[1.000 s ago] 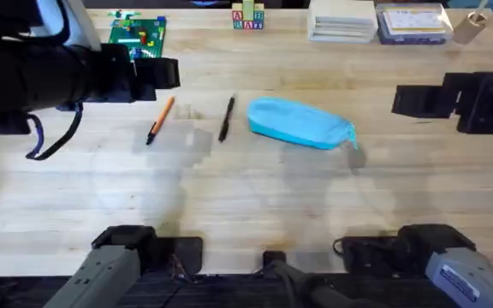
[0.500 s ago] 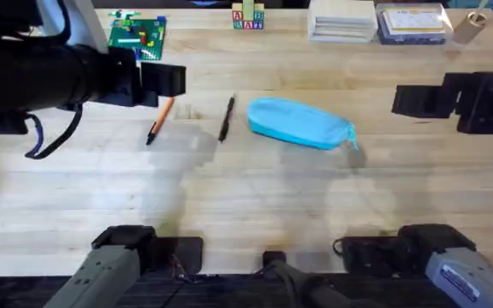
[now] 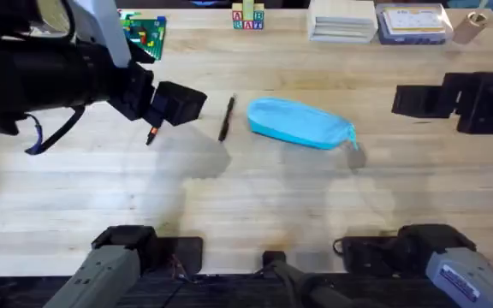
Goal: Unzip the bag, pick up the pens from the table one at a time and place them inside, then zip the bag closed.
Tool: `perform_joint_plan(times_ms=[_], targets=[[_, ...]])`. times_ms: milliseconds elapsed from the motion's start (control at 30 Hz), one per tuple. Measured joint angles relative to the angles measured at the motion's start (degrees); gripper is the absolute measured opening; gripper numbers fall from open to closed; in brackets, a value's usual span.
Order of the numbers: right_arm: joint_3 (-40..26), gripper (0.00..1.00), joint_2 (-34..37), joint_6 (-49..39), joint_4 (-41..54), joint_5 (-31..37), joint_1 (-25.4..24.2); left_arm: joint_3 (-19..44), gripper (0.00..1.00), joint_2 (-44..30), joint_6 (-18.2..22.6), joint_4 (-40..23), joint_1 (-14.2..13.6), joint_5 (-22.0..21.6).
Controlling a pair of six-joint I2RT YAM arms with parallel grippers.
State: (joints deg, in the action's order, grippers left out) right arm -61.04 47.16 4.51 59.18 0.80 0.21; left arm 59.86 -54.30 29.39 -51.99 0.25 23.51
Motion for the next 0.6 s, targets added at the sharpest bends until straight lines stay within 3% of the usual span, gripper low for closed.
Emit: perform_joint_plan(times_ms=[300, 600], targets=[[0.0, 0.998, 0.0, 0.0, 0.0, 0.0, 0.0, 0.0, 0.993, 0.0, 4.2, 3.2, 0.0, 2.6], [0.0, 0.998, 0.0, 0.0, 0.0, 0.0, 0.0, 0.1, 0.992, -3.4, 18.6, 3.4, 0.0, 16.0]])
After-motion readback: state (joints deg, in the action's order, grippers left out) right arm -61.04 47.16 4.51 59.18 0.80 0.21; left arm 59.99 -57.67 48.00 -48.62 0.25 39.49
